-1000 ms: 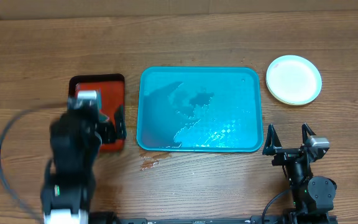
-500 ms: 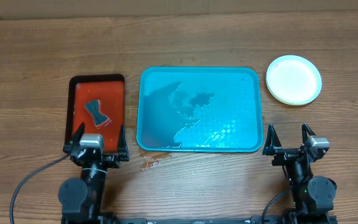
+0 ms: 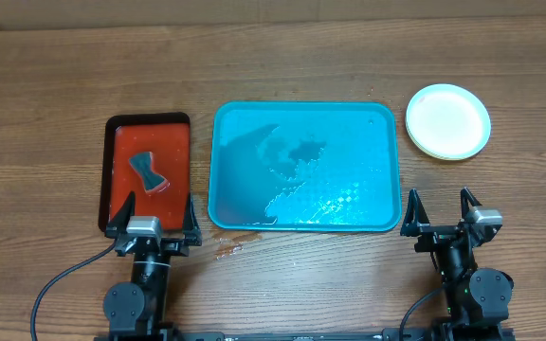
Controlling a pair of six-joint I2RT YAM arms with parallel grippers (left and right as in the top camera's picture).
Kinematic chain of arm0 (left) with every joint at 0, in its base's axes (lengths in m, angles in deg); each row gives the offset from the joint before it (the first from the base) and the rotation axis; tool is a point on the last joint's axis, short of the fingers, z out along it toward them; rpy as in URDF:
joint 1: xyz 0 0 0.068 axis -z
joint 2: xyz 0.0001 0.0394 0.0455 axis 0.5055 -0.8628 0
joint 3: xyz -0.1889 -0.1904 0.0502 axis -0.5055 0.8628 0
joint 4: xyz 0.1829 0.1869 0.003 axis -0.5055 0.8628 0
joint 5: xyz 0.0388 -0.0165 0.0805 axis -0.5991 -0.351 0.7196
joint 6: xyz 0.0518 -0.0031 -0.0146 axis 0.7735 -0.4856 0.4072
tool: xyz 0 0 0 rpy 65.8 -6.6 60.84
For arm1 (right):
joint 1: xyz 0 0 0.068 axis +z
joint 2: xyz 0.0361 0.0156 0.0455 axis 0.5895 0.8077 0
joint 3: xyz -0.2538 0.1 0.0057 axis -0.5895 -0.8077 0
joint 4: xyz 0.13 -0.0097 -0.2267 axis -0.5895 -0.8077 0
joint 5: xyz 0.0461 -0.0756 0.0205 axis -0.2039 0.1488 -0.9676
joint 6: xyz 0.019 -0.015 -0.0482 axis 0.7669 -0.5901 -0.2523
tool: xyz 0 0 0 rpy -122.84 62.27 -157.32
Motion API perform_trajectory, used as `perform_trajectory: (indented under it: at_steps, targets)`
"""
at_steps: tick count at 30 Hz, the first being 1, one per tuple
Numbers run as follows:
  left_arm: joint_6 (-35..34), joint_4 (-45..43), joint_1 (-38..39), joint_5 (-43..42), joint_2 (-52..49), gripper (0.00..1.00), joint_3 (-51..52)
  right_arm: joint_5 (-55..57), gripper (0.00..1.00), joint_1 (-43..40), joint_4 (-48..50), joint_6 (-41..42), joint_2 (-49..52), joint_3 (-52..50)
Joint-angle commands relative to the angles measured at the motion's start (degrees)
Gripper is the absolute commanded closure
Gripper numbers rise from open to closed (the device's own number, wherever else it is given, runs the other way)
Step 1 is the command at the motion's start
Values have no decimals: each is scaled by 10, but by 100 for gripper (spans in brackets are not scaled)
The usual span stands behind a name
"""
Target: Clean dirty plates on tray and stack at the side
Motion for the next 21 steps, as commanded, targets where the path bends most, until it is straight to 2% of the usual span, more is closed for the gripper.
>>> perform_trajectory:
  at_steps: [1,4,7,21]
  targets:
    - [-19,-6,-3,9,8,0,3,6,0,-2,3,-2,-6,-6]
    - [-19,17,-3,18,8,0,3,6,0,-2,3,-2,-6,-6]
    - [-37,77,-3,36,7,0,3,6,0,-2,3,-2,-6,-6]
    - [-33,75,-3,34,7,0,3,6,0,-2,3,-2,-6,-6]
